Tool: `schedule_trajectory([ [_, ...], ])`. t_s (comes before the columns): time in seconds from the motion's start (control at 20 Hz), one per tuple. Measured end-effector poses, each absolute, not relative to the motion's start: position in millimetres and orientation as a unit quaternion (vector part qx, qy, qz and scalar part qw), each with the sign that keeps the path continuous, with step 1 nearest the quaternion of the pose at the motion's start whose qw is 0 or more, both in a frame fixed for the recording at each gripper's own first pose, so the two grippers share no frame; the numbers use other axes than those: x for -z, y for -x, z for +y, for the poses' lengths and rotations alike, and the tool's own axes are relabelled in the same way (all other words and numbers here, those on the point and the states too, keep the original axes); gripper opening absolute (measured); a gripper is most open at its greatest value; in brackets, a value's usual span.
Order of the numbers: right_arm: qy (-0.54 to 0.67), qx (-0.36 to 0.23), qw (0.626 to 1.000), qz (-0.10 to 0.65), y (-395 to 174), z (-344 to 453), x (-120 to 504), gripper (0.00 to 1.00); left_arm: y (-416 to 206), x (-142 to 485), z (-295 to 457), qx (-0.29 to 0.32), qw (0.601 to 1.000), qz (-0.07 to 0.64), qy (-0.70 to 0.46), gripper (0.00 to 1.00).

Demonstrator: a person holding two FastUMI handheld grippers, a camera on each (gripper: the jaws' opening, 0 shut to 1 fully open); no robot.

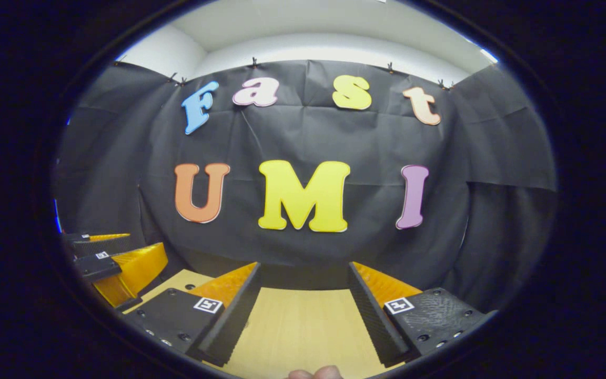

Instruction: Put the toothbrush and toothpaste on the desktop into the cup, then pick up the cup and place it on the coaster on the desktop.

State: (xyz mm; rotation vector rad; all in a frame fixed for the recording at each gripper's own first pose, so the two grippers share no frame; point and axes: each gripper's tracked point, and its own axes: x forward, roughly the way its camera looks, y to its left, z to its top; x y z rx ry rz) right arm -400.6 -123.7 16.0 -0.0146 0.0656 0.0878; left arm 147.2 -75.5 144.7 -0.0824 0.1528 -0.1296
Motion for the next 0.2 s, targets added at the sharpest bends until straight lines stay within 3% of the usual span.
schedule_trajectory([
  [0.1, -0.001, -0.052, 0.998, 0.043, 397.0, -120.1, -7.7, 0.95, -147.7, -140.4, -80.9, 0.066, 0.993, 0.080, 0.048, 0.94],
  [0.15, 0.000, -0.051, 0.997, 0.050, 395.3, -120.7, -2.9, 0.95, -148.7, -138.5, -83.6, 0.068, 0.993, 0.082, 0.050, 0.84],
  [0.2, 0.002, -0.049, 0.997, 0.054, 390.5, -121.5, 2.3, 0.95, -151.3, -137.8, -86.2, 0.071, 0.993, 0.084, 0.050, 0.84],
])
